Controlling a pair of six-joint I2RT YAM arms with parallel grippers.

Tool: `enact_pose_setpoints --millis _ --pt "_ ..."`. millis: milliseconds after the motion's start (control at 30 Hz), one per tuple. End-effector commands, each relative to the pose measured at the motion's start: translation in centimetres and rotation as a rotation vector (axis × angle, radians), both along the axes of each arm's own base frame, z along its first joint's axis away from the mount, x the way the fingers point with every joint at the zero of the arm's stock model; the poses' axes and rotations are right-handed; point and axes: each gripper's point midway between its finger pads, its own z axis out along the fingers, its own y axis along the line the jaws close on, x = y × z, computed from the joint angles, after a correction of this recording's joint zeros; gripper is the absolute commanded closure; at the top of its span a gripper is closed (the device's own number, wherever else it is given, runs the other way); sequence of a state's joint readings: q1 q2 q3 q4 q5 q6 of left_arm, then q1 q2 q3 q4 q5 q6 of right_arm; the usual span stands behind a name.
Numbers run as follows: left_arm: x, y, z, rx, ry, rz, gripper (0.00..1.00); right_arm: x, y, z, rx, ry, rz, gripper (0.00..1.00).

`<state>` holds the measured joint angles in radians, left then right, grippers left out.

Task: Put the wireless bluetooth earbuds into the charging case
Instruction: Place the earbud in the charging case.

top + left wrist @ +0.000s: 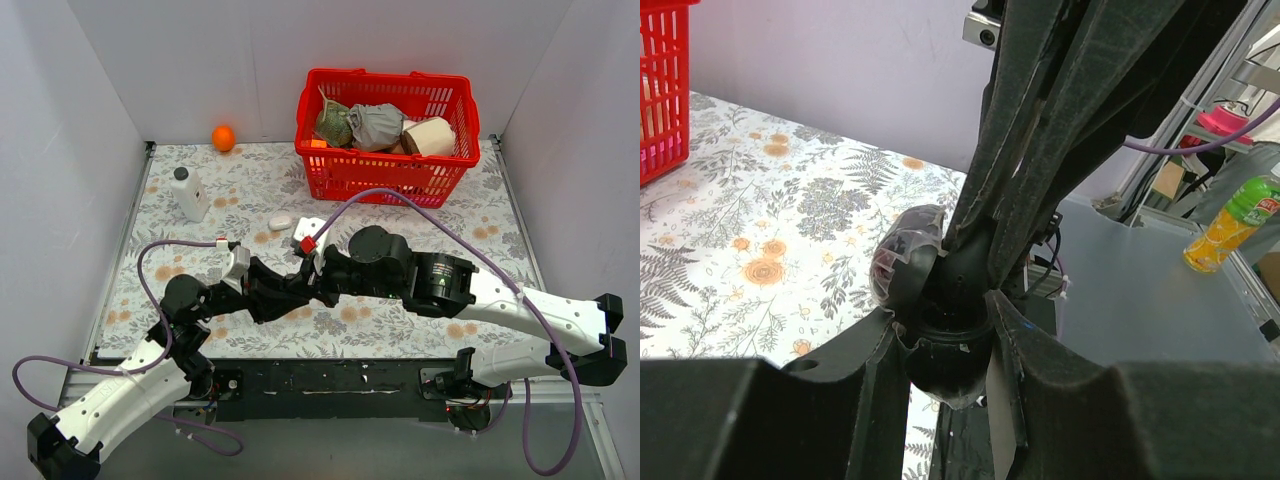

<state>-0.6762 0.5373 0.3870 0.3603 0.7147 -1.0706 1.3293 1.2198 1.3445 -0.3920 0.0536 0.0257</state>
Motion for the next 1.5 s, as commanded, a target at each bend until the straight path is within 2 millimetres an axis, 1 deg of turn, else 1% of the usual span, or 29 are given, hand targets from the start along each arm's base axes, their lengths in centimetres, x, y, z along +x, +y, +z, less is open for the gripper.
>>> enact_pose_setpoints --millis 0,233,400,533,567,600,667,700,767,1000,1067,1100,1167,1200,1367,1400,1467 --pt "-0.2 0.3 1.5 -0.044 -0.049 0.006 1.00 0.1 0.4 1.1 0.048 -0.019 -0.002 0.99" --pt "-0.4 0.4 1.9 -0.066 -0.057 0.007 1.00 0.0 0.1 0.1 0.030 -0.007 -0.005 0.99" --pt "-0.3 0.4 2.2 -0.073 -0.059 0.008 1.00 -0.6 0.2 -0.8 0.003 0.012 0.023 0.99" --pt "-0.3 0.3 2.1 -0.067 -0.057 0.006 1.00 -0.6 0.0 -1.1 -0.031 0.015 0.024 0.99" --pt "-0.3 0.3 2.1 -0.066 -0.057 0.006 1.00 -0.7 -0.2 -1.4 -0.052 0.017 0.026 0.99" --pt "-0.3 0.3 1.9 -0.062 -0.052 0.006 1.00 -0.6 -0.3 -1.2 -0.060 0.011 0.026 0.99" --pt "-0.3 0.3 1.9 -0.062 -0.052 0.007 1.00 -0.5 -0.5 -1.7 -0.100 0.014 0.026 0.99" --pt "-0.3 0.3 1.9 -0.062 -0.052 0.006 1.00 -0.6 -0.5 -1.5 -0.104 0.011 0.032 0.99" --pt "-0.3 0.3 1.9 -0.062 -0.052 0.007 1.00 -0.6 -0.5 -2.2 -0.137 0.022 0.033 0.99" --pt "-0.3 0.4 2.1 -0.067 -0.056 0.009 1.00 -0.6 -0.7 -2.0 -0.150 0.025 0.032 0.99" --pt "-0.2 0.4 2.1 -0.069 -0.058 0.013 1.00 -0.6 -0.7 -1.8 -0.146 0.021 0.028 0.96" --pt "-0.2 0.4 2.1 -0.068 -0.057 0.013 1.00 -0.6 -0.7 -1.7 -0.145 0.019 0.028 0.92" --pt "-0.2 0.4 2.0 -0.066 -0.055 0.012 1.00 -0.5 -0.7 -1.6 -0.143 0.019 0.023 0.88" --pt "-0.2 0.4 2.1 -0.068 -0.057 0.013 1.00 -0.5 -0.8 -1.5 -0.143 0.019 0.022 0.84" --pt "-0.2 0.4 2.0 -0.067 -0.055 0.011 1.00 -0.3 -0.8 -1.2 -0.140 0.012 0.013 0.76" --pt "-0.2 0.4 2.0 -0.067 -0.053 0.011 1.00 -0.2 -0.8 -1.0 -0.137 0.011 0.009 0.71" --pt "-0.2 0.3 1.8 -0.065 -0.050 0.008 1.00 -0.2 -0.8 -1.0 -0.136 0.009 0.007 0.69"
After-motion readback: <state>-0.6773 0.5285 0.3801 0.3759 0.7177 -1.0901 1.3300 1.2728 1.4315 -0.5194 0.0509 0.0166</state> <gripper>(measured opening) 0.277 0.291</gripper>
